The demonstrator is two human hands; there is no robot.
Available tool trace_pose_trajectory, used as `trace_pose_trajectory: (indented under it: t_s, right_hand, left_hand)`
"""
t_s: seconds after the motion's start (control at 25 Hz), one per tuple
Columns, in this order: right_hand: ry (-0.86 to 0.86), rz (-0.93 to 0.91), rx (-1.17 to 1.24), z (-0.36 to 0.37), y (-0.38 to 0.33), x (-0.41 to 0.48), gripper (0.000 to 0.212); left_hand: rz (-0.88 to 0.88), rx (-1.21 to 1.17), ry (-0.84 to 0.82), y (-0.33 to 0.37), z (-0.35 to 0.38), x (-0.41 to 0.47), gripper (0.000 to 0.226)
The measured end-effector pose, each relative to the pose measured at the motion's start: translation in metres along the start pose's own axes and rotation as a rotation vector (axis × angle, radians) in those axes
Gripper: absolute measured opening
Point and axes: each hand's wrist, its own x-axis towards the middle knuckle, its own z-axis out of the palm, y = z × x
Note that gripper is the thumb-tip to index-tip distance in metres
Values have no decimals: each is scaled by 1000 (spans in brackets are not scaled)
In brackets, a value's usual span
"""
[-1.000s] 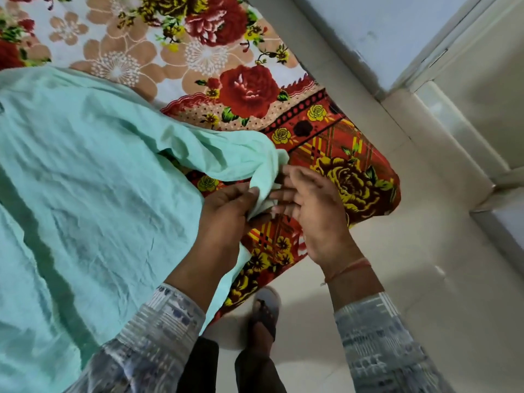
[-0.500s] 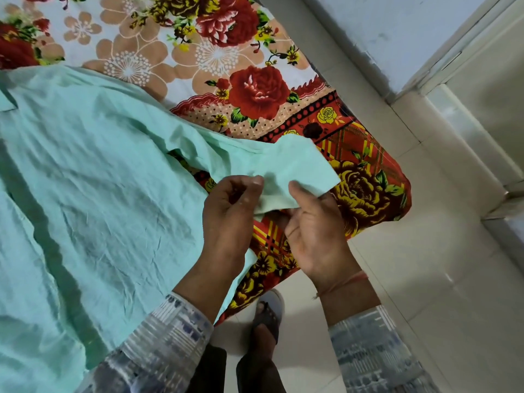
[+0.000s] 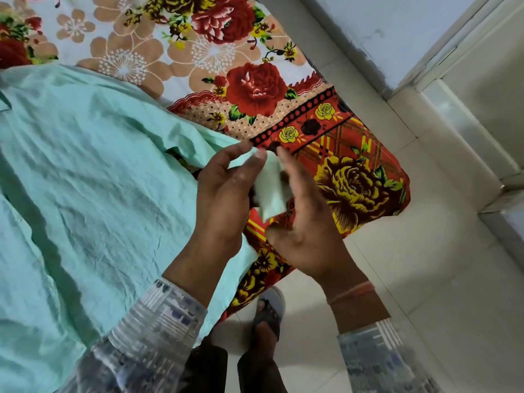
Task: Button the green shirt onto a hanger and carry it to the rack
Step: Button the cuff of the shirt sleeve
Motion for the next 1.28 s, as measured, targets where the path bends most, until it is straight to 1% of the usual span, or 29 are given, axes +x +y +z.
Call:
trace_pose_trajectory:
  t_s: [0.04, 0.08, 0.12, 0.16, 0.2, 0.24, 0.28, 0.32, 0.36, 0.44, 0.48, 0.52, 0.56, 0.64, 0.72, 0.8, 0.84, 0.92, 0.96, 1.0, 1.04, 1.12, 1.16, 1.2, 1.28]
  right_hand:
    - [-27, 43, 54, 5, -2, 0, 89]
    - [37, 140, 158, 8, -7, 1, 75]
    - [146, 256, 325, 10, -11, 3, 56]
    - [274, 387, 567, 8, -14, 7, 40]
    - [385, 537, 827, 6, -14, 10, 33]
    - [474, 667, 973, 3, -10, 12, 30]
    - [520, 772, 980, 3, -1, 12, 28]
    - [525, 846, 853, 5, 10, 9, 25]
    - [496, 854, 628, 8, 21, 3, 26]
    - [388, 715, 116, 13, 36, -15, 43]
    - [364, 612, -71, 14, 40, -20, 51]
    - [373, 498, -179, 13, 40, -22, 54]
    - [403, 385, -239, 12, 38, -22, 50]
    - [459, 225, -252, 10, 32, -20, 31]
    - [462, 160, -226, 11, 31, -21, 22]
    - [420, 116, -275, 12, 31, -21, 25]
    - [384, 84, -312, 11, 31, -22, 28]
    - [279, -21, -361, 22, 20, -18, 32]
    - [231, -54, -385, 24, 18, -17, 33]
    - [197, -67, -398, 26, 15, -15, 33]
    - [173, -57, -394, 27, 13, -14, 32]
    - [153, 6, -365, 26, 10, -12, 30]
    - [145, 19, -364, 24, 8, -12, 29]
    - [125, 11, -373, 22, 7, -11, 30]
    - [44, -64, -400, 23, 1, -7, 35]
  left_hand:
    - [17, 6, -49, 4, 2, -1, 21]
    - [62, 31, -55, 5, 3, -1, 24]
    - [121, 52, -11, 4, 2, 0, 27]
    - [182, 77, 65, 0, -3, 1, 25]
    - [228, 119, 147, -5, -10, 3, 19]
    - [238, 187, 199, -13, -18, 4, 16]
    - [216, 296, 208, -20, -25, 3, 25]
    - [160, 416, 185, -29, -32, 2, 40]
    - [96, 531, 145, -39, -37, 0, 53]
    - [7, 686, 34, -52, -36, -5, 66]
    - [7, 745, 3, -59, -34, -7, 68]
    - [48, 817, -2, -65, -34, -7, 69]
    - [118, 901, 12, -70, -34, -8, 69]
    - [210, 1018, 60, -74, -39, -7, 72]
    - [152, 1020, 90, -73, -46, -4, 79]
    - [66, 1006, 81, -70, -47, 2, 86]
    - [45, 995, 66, -70, -45, 4, 86]
    - [14, 911, 76, -61, -53, 5, 77]
    - [-23, 825, 78, -60, -51, 4, 72]
    - [-86, 688, 80, -59, -51, 4, 68]
    - [-160, 497, 80, -56, -52, 4, 64]
    - [-288, 139, 47, -50, -53, 3, 52]
    - [-305, 68, 26, -47, -55, 2, 46]
    - [-298, 63, 14, -46, -56, 0, 41]
    - [-252, 90, 31, -46, -62, -7, 35]
